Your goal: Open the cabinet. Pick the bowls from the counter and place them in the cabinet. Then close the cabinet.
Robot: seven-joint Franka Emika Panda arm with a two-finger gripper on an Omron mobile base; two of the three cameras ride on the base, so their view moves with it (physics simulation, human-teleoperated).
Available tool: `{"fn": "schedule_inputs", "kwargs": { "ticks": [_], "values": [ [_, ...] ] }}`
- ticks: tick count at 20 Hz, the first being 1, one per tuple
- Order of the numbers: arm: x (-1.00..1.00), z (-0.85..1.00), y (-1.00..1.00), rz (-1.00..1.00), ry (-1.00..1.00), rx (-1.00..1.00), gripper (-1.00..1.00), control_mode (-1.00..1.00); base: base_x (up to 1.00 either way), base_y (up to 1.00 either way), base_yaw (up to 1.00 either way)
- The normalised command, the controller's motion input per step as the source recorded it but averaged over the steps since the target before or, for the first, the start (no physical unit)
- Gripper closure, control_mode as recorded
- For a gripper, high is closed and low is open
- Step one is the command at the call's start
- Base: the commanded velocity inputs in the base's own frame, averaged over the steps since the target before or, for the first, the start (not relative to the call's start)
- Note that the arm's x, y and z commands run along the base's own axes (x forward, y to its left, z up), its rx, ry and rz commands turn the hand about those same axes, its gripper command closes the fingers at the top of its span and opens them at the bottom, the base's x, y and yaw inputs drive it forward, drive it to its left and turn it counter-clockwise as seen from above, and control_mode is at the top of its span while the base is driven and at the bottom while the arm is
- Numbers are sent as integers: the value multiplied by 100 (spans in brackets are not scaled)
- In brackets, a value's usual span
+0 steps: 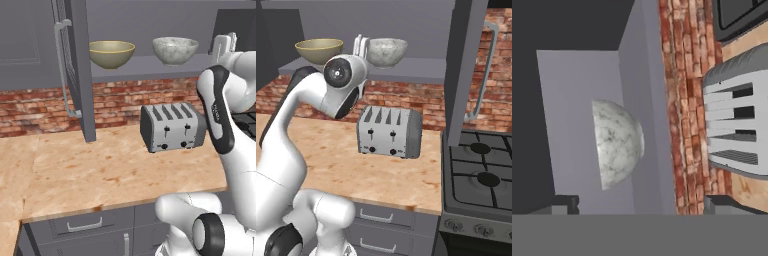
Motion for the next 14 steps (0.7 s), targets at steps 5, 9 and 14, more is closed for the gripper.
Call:
{"fn": "schedule_inputs", "kwargs": {
  "ticks": [5, 9, 14],
  "values": [
    [-73, 11, 0, 0, 0, -3, -100, -100, 0, 0, 0],
    [-72, 13, 0, 0, 0, -3, -100, -100, 0, 0, 0],
    [-56, 2, 0, 0, 0, -1, -100, -100, 0, 0, 0]
  ]
}}
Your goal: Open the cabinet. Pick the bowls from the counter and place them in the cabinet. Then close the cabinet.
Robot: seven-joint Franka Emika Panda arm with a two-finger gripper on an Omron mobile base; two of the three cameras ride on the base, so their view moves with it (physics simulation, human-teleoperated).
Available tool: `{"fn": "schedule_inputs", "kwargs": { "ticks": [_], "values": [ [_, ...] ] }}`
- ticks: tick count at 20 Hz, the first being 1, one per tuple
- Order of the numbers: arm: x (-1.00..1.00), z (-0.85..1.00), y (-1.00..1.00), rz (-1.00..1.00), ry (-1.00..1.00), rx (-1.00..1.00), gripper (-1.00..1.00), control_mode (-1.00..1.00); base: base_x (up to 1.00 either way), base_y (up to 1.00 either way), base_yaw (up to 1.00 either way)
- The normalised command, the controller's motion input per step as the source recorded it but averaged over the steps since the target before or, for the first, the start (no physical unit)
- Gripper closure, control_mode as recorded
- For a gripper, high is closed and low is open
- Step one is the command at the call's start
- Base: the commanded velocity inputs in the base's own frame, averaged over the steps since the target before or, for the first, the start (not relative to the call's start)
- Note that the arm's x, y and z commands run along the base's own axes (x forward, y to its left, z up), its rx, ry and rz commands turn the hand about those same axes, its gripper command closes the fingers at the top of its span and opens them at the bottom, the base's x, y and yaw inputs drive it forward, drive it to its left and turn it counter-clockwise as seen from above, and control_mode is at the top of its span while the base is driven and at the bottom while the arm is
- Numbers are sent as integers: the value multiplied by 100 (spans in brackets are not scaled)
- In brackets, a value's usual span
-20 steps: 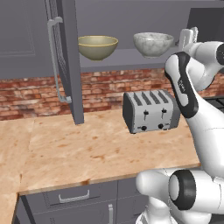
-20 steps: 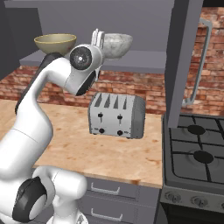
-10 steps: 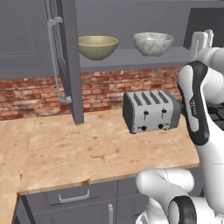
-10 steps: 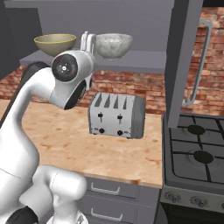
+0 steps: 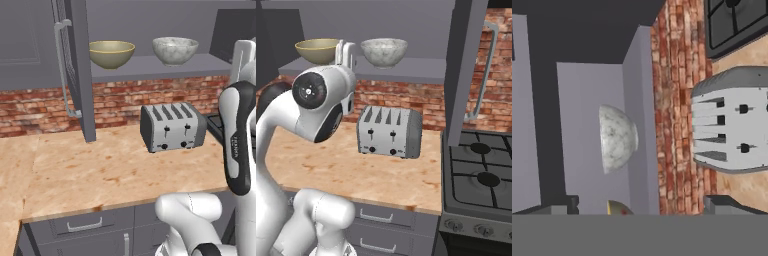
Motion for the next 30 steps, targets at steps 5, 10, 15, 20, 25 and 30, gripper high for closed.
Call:
{"fn": "schedule_inputs", "kwargs": {
  "ticks": [5, 10, 15, 20, 25, 30],
  "values": [
    [-45, 0, -1, 0, 0, 0, -100, -100, 0, 0, 0],
    [-31, 0, -11, 4, 0, 0, -100, -100, 0, 0, 0],
    [-32, 0, -19, 4, 0, 0, -100, -100, 0, 0, 0],
    [-35, 0, -29, 3, -2, 0, -100, -100, 0, 0, 0],
    [-54, 0, -23, 3, -10, 0, -100, -100, 0, 0, 0],
    [-51, 0, -31, 0, -7, 0, -100, -100, 0, 0, 0]
  ]
}}
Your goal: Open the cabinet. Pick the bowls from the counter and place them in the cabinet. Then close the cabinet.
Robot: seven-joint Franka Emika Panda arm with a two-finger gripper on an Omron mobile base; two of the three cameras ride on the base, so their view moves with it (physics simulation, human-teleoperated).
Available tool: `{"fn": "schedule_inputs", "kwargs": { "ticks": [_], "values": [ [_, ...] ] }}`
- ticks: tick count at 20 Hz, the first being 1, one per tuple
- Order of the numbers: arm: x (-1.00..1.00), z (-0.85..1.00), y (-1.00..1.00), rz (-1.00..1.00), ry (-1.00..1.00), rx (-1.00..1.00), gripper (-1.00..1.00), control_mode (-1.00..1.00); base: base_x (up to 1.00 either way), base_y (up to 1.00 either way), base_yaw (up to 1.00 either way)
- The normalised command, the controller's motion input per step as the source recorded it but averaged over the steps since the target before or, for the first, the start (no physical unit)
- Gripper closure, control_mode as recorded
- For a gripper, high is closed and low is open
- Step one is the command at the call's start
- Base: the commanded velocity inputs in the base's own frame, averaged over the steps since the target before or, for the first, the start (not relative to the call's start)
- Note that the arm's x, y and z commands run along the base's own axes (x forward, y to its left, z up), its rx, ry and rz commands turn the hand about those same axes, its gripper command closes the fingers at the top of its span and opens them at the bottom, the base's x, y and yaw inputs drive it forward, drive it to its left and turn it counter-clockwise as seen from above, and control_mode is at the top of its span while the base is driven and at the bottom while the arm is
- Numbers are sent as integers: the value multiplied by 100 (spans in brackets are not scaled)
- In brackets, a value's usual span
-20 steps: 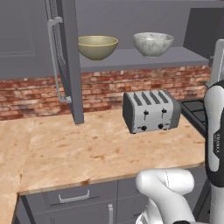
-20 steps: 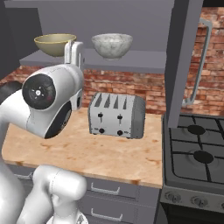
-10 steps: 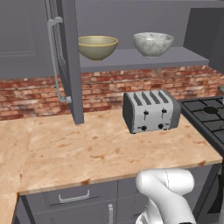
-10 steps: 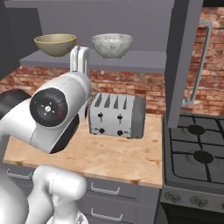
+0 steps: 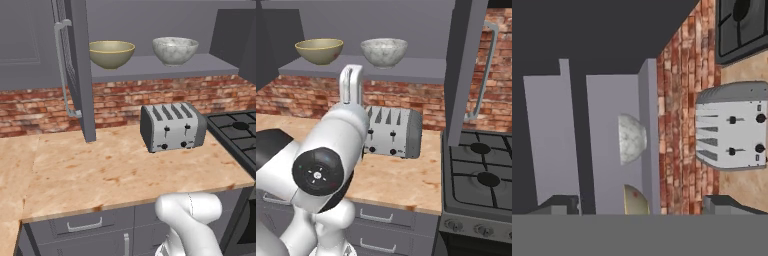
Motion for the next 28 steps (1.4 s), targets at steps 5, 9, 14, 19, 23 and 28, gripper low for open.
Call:
{"fn": "schedule_inputs", "kwargs": {
  "ticks": [5, 9, 14, 19, 23, 28],
  "values": [
    [-40, 0, -32, 0, -3, 0, -100, -100, 0, 0, 0],
    [-37, 0, -34, 2, -2, 0, -100, -100, 0, 0, 0],
    [-40, 0, -23, 4, -3, 0, -100, -100, 0, 0, 0],
    [-33, 0, -21, 5, -5, 0, -100, -100, 0, 0, 0],
    [-19, 0, -22, 6, -7, 0, -100, -100, 0, 0, 0],
    [-3, 0, -30, 5, -4, 0, -100, -100, 0, 0, 0]
  ]
}}
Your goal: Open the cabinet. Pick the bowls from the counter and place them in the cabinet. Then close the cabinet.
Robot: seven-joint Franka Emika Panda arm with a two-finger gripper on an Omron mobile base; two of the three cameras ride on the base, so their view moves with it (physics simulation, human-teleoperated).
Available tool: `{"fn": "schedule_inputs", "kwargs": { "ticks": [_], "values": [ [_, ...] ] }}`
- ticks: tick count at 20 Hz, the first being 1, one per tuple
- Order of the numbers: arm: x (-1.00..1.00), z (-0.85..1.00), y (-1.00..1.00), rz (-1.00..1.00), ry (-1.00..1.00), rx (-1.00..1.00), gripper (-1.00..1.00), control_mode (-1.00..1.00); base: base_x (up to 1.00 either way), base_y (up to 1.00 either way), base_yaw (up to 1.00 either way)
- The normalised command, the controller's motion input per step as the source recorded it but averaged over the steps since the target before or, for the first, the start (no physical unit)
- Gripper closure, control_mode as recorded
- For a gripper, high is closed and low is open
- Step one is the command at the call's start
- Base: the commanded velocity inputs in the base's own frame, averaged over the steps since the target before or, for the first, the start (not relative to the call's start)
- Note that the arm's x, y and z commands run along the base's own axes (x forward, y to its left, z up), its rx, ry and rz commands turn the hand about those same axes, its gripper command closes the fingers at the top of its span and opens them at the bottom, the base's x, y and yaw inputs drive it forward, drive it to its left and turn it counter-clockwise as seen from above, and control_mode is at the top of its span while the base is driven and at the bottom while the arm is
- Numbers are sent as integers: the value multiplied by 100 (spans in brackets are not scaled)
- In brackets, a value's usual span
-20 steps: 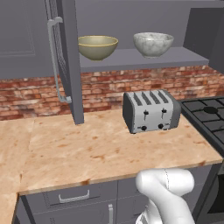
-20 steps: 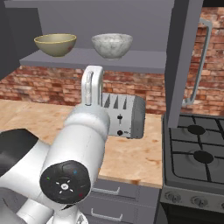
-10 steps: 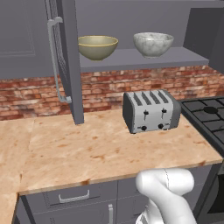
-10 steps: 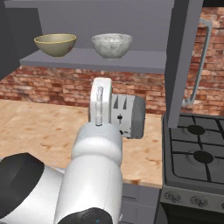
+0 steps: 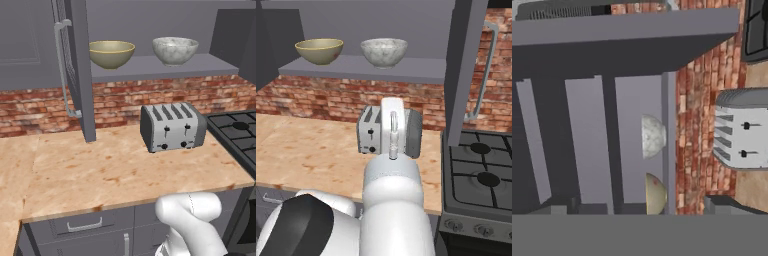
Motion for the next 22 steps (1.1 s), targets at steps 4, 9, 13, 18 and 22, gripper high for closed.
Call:
{"fn": "schedule_inputs", "kwargs": {
  "ticks": [4, 9, 13, 18, 22],
  "values": [
    [0, 0, -32, 5, -2, 0, -100, -100, 0, 0, 0],
    [0, -2, -38, 5, -3, 0, -100, -100, 0, 0, 0],
    [0, -9, -35, 6, -4, 0, -100, -100, 0, 0, 0],
    [2, -15, -30, 7, -2, 0, -100, -100, 0, 0, 0],
    [7, -19, -33, 7, -1, 0, -100, -100, 0, 0, 0]
  ]
}}
